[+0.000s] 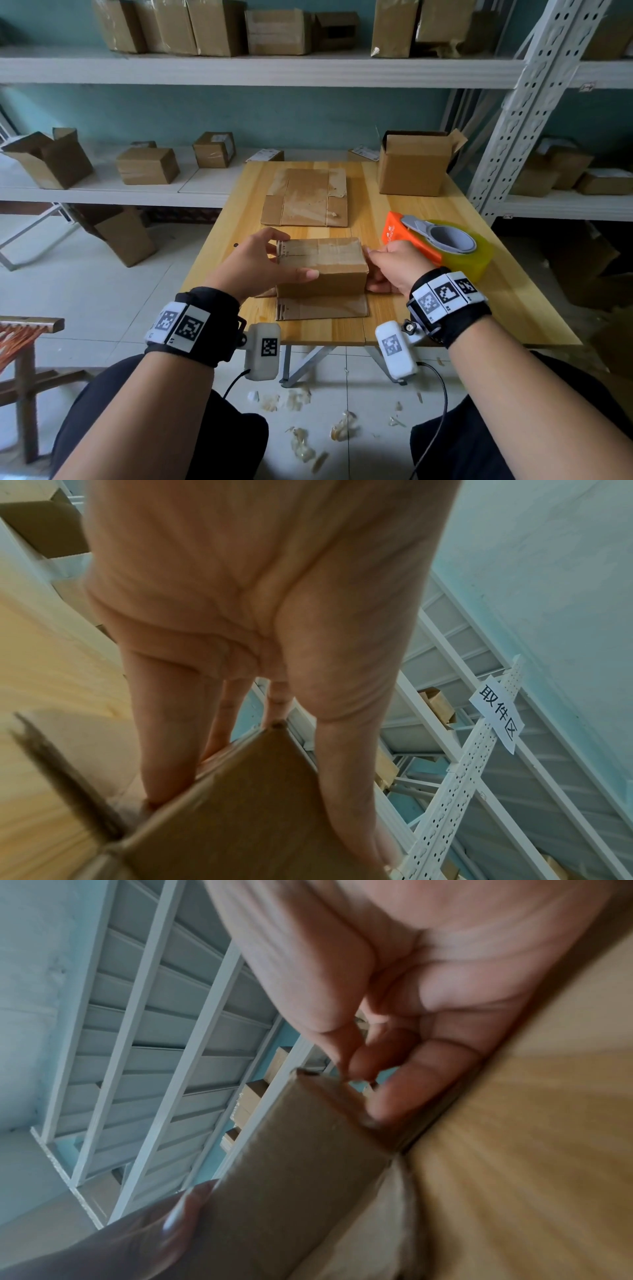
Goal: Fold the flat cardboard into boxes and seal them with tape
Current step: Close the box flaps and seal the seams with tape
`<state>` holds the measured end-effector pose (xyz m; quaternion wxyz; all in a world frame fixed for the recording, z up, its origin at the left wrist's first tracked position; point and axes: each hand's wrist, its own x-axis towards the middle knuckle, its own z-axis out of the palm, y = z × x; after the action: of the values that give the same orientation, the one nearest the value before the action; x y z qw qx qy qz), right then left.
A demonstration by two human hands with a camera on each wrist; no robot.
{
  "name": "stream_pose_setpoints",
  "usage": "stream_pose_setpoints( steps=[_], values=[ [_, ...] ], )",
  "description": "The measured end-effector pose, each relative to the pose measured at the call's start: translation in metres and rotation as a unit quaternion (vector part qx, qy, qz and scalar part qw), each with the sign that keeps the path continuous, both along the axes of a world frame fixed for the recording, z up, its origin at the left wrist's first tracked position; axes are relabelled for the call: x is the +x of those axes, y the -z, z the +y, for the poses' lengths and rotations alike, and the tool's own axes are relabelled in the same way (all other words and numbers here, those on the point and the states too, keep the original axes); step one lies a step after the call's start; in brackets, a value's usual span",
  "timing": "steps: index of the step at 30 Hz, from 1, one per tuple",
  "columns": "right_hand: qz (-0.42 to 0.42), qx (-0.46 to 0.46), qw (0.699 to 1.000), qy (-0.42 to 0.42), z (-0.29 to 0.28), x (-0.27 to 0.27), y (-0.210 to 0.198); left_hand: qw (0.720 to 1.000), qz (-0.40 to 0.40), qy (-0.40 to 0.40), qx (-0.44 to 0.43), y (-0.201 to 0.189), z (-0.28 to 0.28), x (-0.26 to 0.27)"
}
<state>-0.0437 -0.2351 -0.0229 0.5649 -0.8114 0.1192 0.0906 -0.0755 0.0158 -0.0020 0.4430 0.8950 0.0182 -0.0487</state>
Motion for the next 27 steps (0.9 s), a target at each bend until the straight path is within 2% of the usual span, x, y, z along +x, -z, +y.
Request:
stream_pose_setpoints(
  steps=[4,7,9,11,13,15,18,20,22,27],
  values=[
    [0.069,-0.037,0.997,-0.012,-0.002,-0.001,-0.007,1.000,0.000,-0.004,-0.002,-0.001,-0.001,-0.001],
    [0.072,-0.078,0.994,-0.024,0.000,-0.005,-0.011,1.000,0.010,-0.009,-0.008,-0.003,-0.002,-0.002],
    [0.067,-0.073,0.995,-0.012,0.000,-0.009,-0.015,0.999,0.018,-0.020,-0.037,-0.004,-0.003,-0.004],
    [0.025,-0.067,0.997,-0.008,-0.001,-0.013,-0.022,0.995,0.015,-0.037,-0.090,-0.007,-0.004,-0.006],
    [-0.068,-0.093,0.993,-0.018,-0.003,-0.017,-0.029,0.990,-0.003,-0.049,-0.136,-0.010,-0.004,-0.009],
    [-0.162,-0.121,0.979,-0.031,-0.004,-0.022,-0.036,0.987,-0.032,-0.042,-0.150,-0.011,-0.003,-0.011],
    [-0.214,-0.130,0.966,-0.072,0.001,-0.032,-0.041,0.985,-0.082,-0.030,-0.145,-0.008,-0.007,-0.015],
    [-0.202,-0.112,0.968,-0.094,0.005,-0.036,-0.043,0.980,-0.118,-0.020,-0.156,-0.003,-0.015,-0.017],
    [-0.188,-0.063,0.976,-0.088,0.008,-0.040,-0.045,0.969,-0.139,-0.016,-0.205,0.000,-0.023,-0.020],
    [-0.191,0.059,0.977,-0.070,0.016,-0.045,-0.049,0.942,-0.131,-0.032,-0.307,0.003,-0.032,-0.018]
  ],
)
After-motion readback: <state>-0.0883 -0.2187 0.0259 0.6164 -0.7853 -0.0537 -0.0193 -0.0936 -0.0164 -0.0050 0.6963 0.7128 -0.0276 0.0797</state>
